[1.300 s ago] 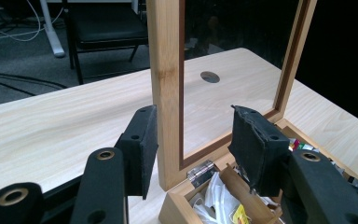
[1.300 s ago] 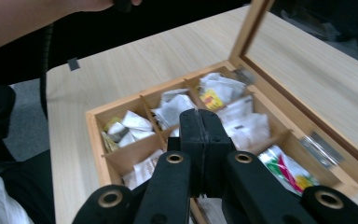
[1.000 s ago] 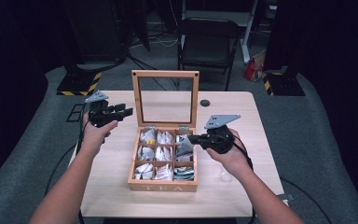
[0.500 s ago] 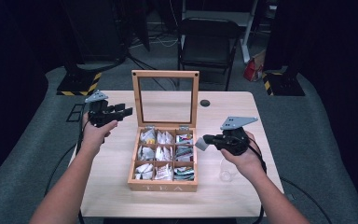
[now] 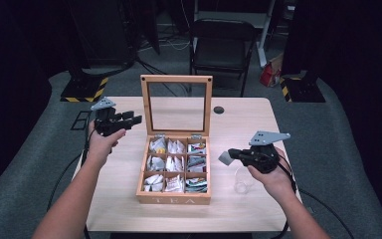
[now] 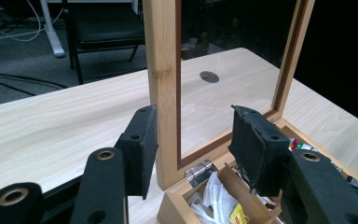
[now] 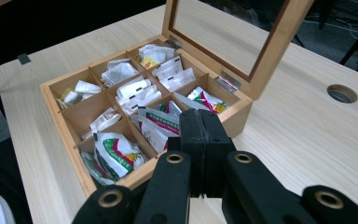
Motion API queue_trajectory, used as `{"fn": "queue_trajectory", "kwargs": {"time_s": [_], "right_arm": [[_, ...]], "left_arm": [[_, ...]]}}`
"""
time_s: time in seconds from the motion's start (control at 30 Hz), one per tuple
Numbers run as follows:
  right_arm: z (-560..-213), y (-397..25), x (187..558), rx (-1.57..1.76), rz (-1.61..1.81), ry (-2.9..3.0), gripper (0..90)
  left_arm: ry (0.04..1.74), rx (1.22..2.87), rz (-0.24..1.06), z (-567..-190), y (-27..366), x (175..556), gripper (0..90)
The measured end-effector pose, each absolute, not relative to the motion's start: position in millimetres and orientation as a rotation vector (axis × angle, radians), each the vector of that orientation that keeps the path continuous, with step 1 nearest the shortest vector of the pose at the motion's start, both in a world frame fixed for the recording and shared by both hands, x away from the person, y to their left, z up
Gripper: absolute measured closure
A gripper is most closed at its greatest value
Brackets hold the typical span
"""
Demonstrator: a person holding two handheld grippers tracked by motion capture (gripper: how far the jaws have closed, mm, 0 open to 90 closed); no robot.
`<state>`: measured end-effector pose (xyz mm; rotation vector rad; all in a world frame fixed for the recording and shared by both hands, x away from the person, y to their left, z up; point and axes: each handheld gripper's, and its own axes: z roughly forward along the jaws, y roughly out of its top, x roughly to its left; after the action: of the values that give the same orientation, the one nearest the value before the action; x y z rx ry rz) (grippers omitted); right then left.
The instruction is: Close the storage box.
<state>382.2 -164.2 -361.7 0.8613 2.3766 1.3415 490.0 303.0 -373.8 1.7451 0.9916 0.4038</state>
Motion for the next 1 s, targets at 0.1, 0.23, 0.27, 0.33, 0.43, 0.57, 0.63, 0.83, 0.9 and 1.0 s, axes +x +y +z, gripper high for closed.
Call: {"fn": "queue_trajectory", "kwargs": {"time_s": [0.1,0.23,0.27,0.33,0.43,0.57,0.63,0.83,0.9,1.0], "right_arm": [[-363,-169,377,0.862,1.334,2.364,90.0],[-364,-175,372,0.868,1.327,2.355,90.0],[-364,-176,370,0.875,1.324,2.354,90.0],[-364,-179,368,0.877,1.323,2.35,90.0],[-365,-185,364,0.899,1.317,2.338,90.0],[-367,-194,359,0.911,1.307,2.331,90.0],[-368,-198,357,0.921,1.304,2.324,90.0],[-372,-205,353,0.948,1.296,2.311,90.0],[-374,-206,352,0.951,1.287,2.307,90.0],[-377,-209,350,0.964,1.287,2.302,90.0]], "left_arm": [[0.991,1.744,0.403,-374,303,490,50.8],[0.992,1.738,0.402,-374,302,490,50.8],[0.992,1.738,0.402,-374,302,489,50.8],[0.992,1.743,0.398,-374,302,489,50.7],[0.994,1.738,0.401,-375,302,489,50.7],[0.994,1.743,0.401,-375,303,489,50.7],[0.999,1.739,0.395,-375,303,489,50.7],[0.995,1.743,0.399,-375,302,489,50.7],[0.997,1.742,0.399,-375,302,489,50.7],[0.992,1.742,0.409,-373,303,489,50.7]]}}
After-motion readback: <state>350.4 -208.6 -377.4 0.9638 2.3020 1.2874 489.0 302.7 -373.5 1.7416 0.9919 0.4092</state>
